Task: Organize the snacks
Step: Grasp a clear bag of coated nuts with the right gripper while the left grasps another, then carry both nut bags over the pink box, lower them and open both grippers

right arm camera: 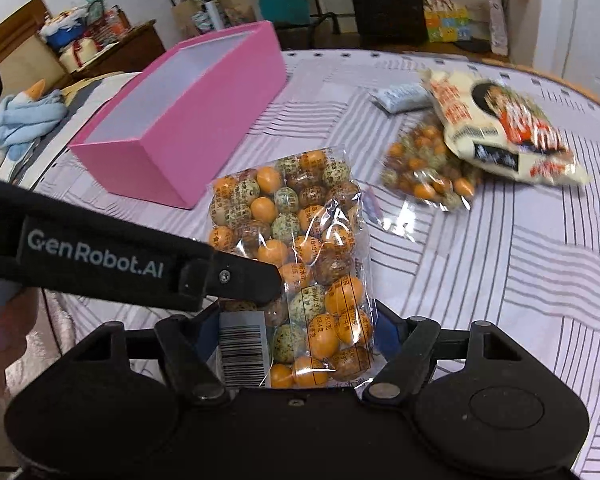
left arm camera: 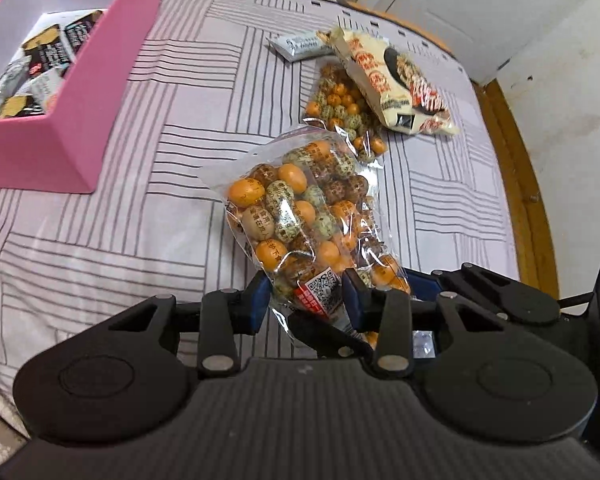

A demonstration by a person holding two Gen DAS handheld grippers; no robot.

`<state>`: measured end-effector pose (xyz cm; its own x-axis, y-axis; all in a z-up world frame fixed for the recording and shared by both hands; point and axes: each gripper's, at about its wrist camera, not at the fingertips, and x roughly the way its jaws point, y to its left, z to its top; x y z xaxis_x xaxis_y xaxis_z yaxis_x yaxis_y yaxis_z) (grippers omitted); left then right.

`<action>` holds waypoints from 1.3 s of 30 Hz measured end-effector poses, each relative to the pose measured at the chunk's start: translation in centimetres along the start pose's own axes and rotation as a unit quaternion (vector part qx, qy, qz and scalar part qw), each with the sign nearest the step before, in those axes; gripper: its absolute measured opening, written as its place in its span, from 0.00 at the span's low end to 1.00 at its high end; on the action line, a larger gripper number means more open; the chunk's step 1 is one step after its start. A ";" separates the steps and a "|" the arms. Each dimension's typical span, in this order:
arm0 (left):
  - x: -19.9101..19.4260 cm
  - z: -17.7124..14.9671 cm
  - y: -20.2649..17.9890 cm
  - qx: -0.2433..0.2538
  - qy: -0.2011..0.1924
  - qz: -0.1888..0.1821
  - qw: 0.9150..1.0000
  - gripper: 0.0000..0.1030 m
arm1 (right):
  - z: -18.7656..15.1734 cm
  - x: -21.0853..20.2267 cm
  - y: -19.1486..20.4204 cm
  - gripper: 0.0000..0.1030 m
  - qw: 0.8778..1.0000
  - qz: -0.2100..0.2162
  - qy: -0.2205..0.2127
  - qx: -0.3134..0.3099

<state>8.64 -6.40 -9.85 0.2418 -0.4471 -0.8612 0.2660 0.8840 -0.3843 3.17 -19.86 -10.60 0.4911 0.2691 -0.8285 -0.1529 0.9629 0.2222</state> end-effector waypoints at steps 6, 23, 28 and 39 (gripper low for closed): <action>-3.0 -0.4 0.9 -0.005 -0.019 -0.013 1.000 0.36 | 1.2 -1.9 2.9 0.76 0.999 -0.009 -0.006 -0.039; -11.6 0.9 6.7 -0.032 -0.132 0.007 0.991 0.37 | 8.5 -2.0 10.9 0.76 0.990 0.019 -0.046 -0.129; -12.8 4.1 9.9 -0.037 -0.151 0.025 0.988 0.37 | 12.1 0.3 12.9 0.76 0.989 0.034 -0.059 -0.134; -10.1 12.2 18.3 -0.096 -0.163 0.044 0.981 0.40 | 19.4 8.3 16.3 0.76 0.979 0.041 -0.067 -0.186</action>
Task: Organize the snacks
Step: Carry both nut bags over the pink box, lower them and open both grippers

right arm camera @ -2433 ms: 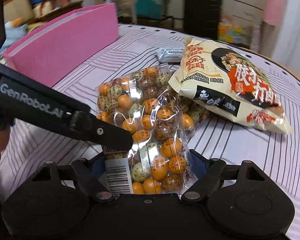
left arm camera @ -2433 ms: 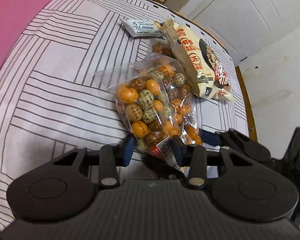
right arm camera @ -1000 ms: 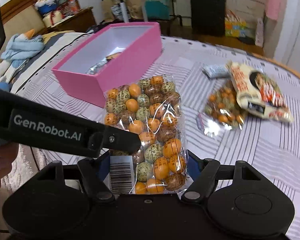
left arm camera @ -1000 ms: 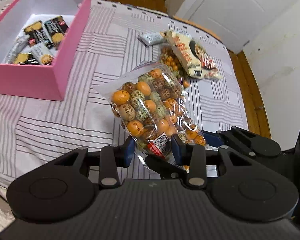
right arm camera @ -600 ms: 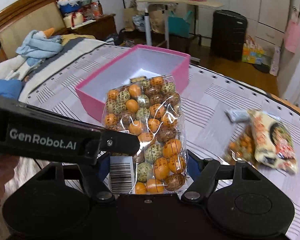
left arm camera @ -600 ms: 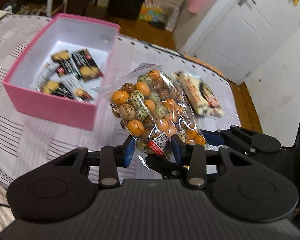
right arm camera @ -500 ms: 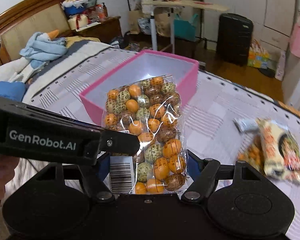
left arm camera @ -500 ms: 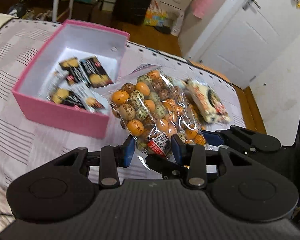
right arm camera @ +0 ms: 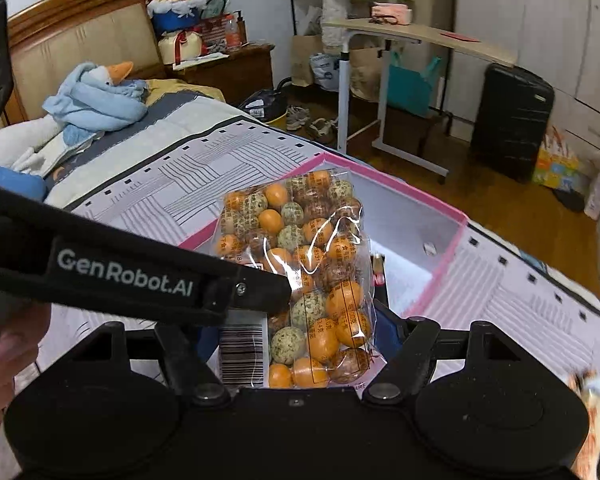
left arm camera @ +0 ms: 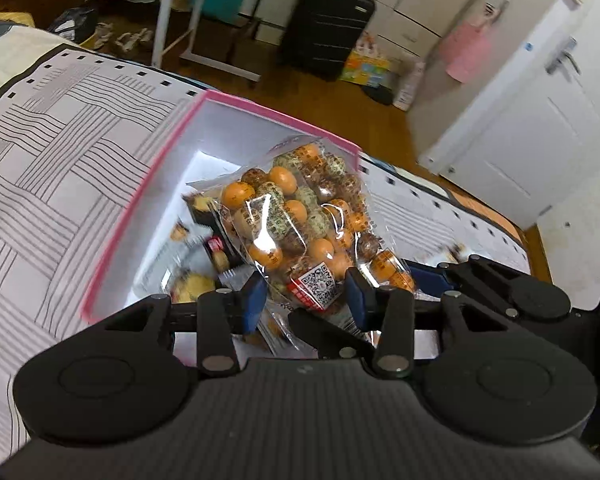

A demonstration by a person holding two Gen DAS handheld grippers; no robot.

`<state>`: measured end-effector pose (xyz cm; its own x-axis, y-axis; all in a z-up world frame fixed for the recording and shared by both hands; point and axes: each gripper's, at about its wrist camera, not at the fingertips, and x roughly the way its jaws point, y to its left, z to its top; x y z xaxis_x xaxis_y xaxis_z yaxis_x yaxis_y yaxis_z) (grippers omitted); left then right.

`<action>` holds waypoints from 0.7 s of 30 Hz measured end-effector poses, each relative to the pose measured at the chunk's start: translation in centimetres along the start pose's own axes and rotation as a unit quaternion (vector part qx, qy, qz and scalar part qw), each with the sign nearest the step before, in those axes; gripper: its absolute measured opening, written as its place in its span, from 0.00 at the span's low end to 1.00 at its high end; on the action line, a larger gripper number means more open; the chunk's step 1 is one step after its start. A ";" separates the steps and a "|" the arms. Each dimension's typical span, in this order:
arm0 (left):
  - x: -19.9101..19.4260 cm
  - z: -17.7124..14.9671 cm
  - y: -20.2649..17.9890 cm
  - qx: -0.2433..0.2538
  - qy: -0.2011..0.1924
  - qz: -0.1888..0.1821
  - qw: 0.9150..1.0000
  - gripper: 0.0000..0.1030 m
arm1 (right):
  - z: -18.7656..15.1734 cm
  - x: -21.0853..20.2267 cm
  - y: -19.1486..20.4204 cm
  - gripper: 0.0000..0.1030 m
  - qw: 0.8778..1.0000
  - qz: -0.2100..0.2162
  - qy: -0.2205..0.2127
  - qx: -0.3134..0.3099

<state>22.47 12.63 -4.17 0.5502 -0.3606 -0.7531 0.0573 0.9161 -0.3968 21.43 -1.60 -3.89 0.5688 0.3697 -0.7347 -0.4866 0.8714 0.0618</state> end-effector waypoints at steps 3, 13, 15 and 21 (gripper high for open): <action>2.2 1.4 1.4 -0.017 0.000 0.002 1.000 0.40 | 1.1 2.6 -0.7 0.76 1.000 0.000 0.002 -0.016; 9.1 3.4 4.5 -0.054 0.037 0.002 0.998 0.40 | 1.7 8.2 -2.1 0.75 0.998 -0.008 0.041 -0.044; 9.8 3.6 4.8 -0.055 0.039 0.002 0.998 0.40 | 1.8 8.8 -2.2 0.76 0.998 -0.013 0.046 -0.048; 12.1 4.3 5.5 -0.081 0.051 -0.008 0.995 0.41 | 2.1 10.3 -1.8 0.82 0.992 -0.064 0.049 -0.100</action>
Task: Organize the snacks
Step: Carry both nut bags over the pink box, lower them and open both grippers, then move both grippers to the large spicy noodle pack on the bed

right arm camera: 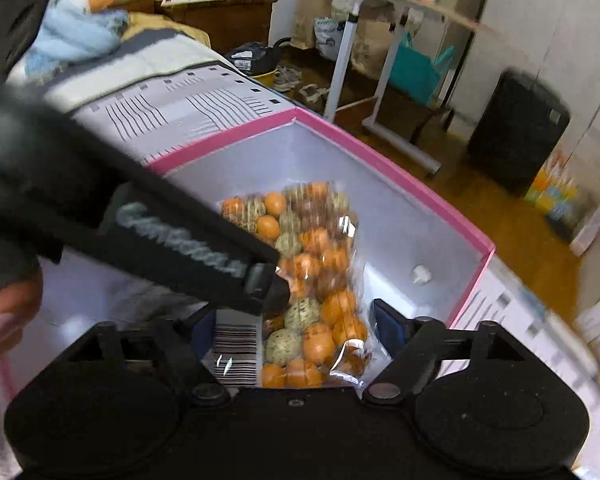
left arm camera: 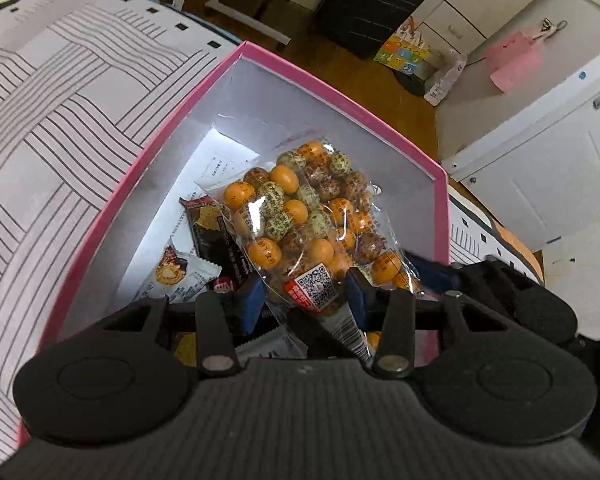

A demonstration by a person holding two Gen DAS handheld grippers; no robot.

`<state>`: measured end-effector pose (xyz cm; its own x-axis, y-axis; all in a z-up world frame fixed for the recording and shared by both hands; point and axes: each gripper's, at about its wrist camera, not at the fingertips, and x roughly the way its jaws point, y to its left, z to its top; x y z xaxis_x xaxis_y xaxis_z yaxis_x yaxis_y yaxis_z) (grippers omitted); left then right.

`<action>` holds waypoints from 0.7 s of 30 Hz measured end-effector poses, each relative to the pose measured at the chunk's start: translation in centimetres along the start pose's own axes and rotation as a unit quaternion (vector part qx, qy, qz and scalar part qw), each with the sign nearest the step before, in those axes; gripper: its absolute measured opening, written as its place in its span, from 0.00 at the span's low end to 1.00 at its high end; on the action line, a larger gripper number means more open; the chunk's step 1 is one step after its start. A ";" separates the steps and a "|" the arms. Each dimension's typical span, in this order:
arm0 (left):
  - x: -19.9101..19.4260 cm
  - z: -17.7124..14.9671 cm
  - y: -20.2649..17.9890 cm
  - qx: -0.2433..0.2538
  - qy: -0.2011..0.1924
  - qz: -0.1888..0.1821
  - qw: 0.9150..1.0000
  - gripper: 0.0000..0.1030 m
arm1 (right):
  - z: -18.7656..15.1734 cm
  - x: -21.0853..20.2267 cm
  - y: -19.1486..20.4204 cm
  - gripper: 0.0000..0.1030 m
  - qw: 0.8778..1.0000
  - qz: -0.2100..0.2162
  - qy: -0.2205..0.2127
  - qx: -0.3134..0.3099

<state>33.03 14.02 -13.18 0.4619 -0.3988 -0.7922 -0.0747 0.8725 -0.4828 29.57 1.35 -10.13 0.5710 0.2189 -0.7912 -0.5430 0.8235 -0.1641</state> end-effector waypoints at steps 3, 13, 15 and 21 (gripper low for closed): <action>0.5 -0.3 -0.3 0.013 -0.003 0.018 1.000 0.45 | 0.0 -0.7 1.3 0.82 0.998 -0.024 -0.019 -0.046; -5.6 -2.5 -2.5 0.099 -0.048 0.019 0.994 0.46 | -1.6 -5.6 1.7 0.82 1.000 -0.003 -0.020 -0.005; -6.9 -3.1 -3.1 0.116 -0.043 0.020 0.992 0.46 | -2.3 -7.1 1.6 0.82 1.000 -0.006 -0.020 0.004; -10.6 -4.9 -5.6 0.171 -0.044 0.023 0.984 0.50 | -4.2 -12.0 0.8 0.82 0.999 0.004 -0.018 0.028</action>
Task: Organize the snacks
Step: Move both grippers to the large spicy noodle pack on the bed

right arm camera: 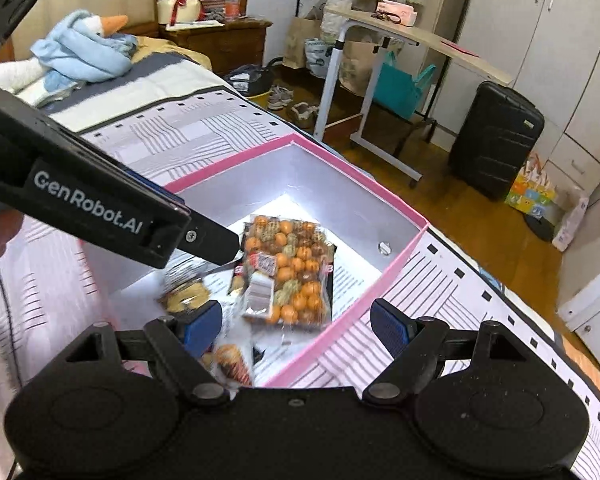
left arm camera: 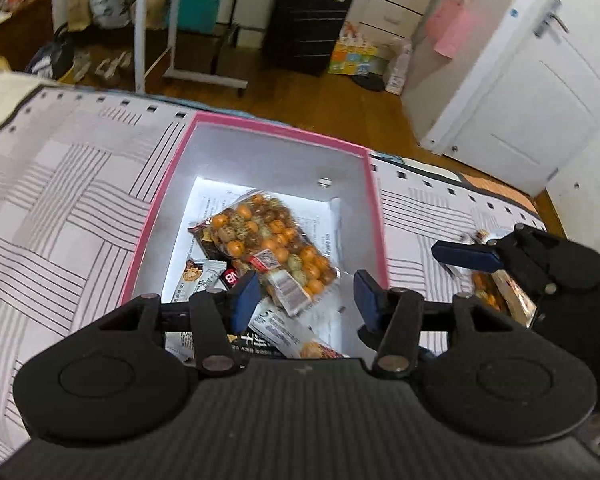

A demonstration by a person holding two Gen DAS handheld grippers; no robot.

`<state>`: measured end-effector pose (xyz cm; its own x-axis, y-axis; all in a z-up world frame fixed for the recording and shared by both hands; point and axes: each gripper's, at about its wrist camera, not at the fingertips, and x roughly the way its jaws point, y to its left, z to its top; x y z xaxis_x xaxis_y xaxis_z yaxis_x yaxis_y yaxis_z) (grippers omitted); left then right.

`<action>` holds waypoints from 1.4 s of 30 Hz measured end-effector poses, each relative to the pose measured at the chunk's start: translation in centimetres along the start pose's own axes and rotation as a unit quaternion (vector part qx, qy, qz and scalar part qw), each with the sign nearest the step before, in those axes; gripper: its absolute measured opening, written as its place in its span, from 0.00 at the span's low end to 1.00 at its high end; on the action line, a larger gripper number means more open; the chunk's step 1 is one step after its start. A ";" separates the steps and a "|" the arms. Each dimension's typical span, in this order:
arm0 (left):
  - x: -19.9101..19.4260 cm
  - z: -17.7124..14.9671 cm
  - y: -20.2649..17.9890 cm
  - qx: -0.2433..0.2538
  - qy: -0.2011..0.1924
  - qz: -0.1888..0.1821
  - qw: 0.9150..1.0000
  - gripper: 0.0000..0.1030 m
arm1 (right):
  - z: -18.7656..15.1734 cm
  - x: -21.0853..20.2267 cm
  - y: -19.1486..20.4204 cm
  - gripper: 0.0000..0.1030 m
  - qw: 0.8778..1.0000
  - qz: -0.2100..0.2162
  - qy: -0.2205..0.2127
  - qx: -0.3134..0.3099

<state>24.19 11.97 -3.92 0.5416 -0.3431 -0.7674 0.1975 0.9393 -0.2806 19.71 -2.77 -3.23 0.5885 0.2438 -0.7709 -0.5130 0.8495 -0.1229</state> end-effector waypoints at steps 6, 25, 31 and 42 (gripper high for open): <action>-3.4 -0.4 -2.9 0.032 -0.002 -0.018 0.999 0.58 | -1.0 -4.7 -1.5 0.82 1.000 0.002 0.000 0.031; 0.2 -3.3 -16.0 0.112 0.002 -0.048 0.993 0.76 | -16.7 -12.8 -16.5 0.85 0.976 -0.029 -0.085 0.200; 6.3 -3.6 -20.0 0.144 0.038 -0.049 0.988 0.76 | -20.7 -10.5 -22.6 0.85 0.960 -0.060 -0.077 0.264; 14.9 -3.7 -22.7 0.028 0.054 -0.125 0.990 0.75 | -27.9 -3.1 -32.5 0.85 0.908 -0.017 -0.074 0.411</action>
<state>24.74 -14.44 -11.15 0.3804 -0.5603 -0.7358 0.3611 0.8224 -0.4396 17.07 -44.18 -14.29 0.7034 0.2192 -0.6761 0.1122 0.9051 0.4102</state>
